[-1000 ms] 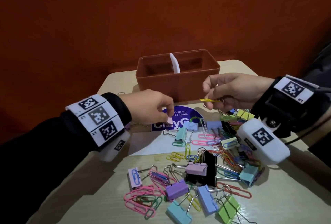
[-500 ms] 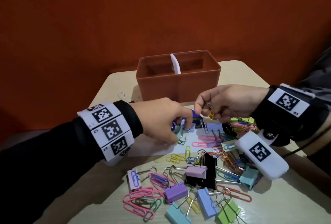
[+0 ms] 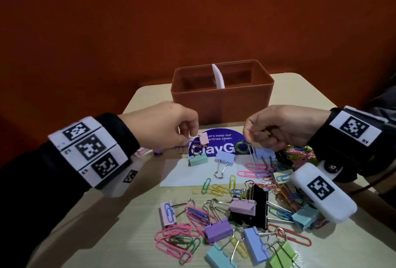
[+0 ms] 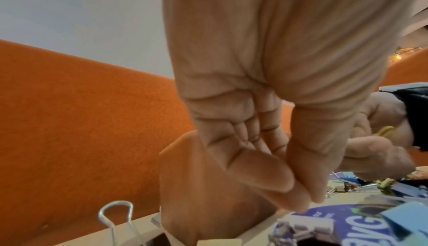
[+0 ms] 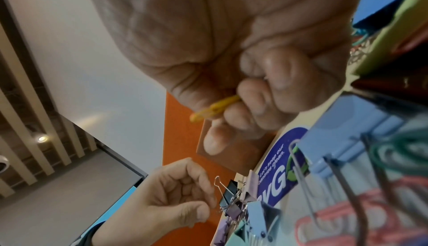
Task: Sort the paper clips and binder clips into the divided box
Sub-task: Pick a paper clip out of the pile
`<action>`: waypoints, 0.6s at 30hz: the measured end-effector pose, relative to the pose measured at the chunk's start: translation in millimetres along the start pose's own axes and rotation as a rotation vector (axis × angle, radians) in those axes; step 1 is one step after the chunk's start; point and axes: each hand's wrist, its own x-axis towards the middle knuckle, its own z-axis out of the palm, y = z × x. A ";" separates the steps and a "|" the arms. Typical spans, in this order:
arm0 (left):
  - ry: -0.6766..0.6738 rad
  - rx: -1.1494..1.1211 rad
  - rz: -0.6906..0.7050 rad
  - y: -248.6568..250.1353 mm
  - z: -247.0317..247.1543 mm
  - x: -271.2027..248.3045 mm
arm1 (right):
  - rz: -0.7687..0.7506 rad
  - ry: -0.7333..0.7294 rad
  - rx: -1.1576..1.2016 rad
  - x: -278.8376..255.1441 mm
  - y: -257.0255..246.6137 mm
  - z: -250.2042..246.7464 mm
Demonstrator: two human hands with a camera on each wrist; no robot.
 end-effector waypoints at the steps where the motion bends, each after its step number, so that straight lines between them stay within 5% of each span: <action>1: -0.007 -0.010 0.004 0.7 2.1 -2.3 | 0.007 0.003 -0.038 -1.1 -1.2 0.4; 5: -0.108 0.041 0.049 4.3 12.7 -9.3 | -0.024 -0.113 -0.342 -13.0 -8.7 6.7; 12: -0.139 0.175 0.109 2.0 15.1 -20.2 | 0.002 -0.040 -0.848 -15.8 -27.4 24.6; 18: -0.172 0.285 0.109 1.6 20.0 -33.9 | 0.077 -0.047 -1.030 -7.3 -37.0 34.4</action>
